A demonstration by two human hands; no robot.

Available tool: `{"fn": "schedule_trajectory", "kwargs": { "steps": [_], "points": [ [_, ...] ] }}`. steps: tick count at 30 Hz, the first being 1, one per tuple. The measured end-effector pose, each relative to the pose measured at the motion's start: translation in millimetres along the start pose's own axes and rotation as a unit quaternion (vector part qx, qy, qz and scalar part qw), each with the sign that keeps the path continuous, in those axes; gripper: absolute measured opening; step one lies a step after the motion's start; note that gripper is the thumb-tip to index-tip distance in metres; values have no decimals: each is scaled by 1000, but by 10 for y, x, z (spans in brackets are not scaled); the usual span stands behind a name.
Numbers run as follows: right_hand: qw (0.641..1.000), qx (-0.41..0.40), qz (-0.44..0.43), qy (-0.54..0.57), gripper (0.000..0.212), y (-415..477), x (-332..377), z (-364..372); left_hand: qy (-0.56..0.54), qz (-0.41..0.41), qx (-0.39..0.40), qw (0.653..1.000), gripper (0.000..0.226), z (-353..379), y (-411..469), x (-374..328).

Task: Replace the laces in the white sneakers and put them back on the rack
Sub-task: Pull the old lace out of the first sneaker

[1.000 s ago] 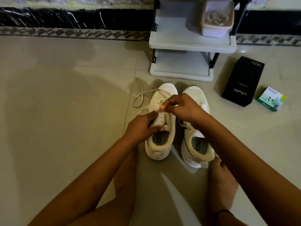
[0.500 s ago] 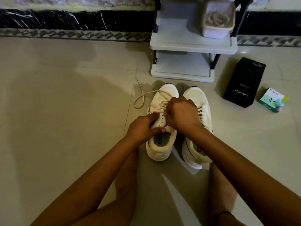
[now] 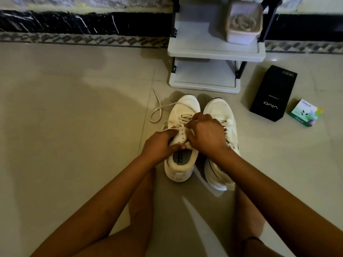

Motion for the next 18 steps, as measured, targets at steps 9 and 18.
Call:
{"fn": "schedule_trajectory", "kwargs": {
  "steps": [9,18],
  "points": [
    [910,2,37,414,17,94,46,-231,24,-17,5,1000,66,11,-1,17],
    [1000,23,18,12,39,35,-15,-21,1,9,-8,1000,62,9,-2,0]
  ]
}}
Point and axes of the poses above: each hand's wrist, its own y-axis towards the middle knuckle, its own z-axis out of the palm, x = y × z, the point moved 3 cm from there along y, towards the middle knuckle, and after that the axes turned 3 degrees about x, right-handed, at the moved point
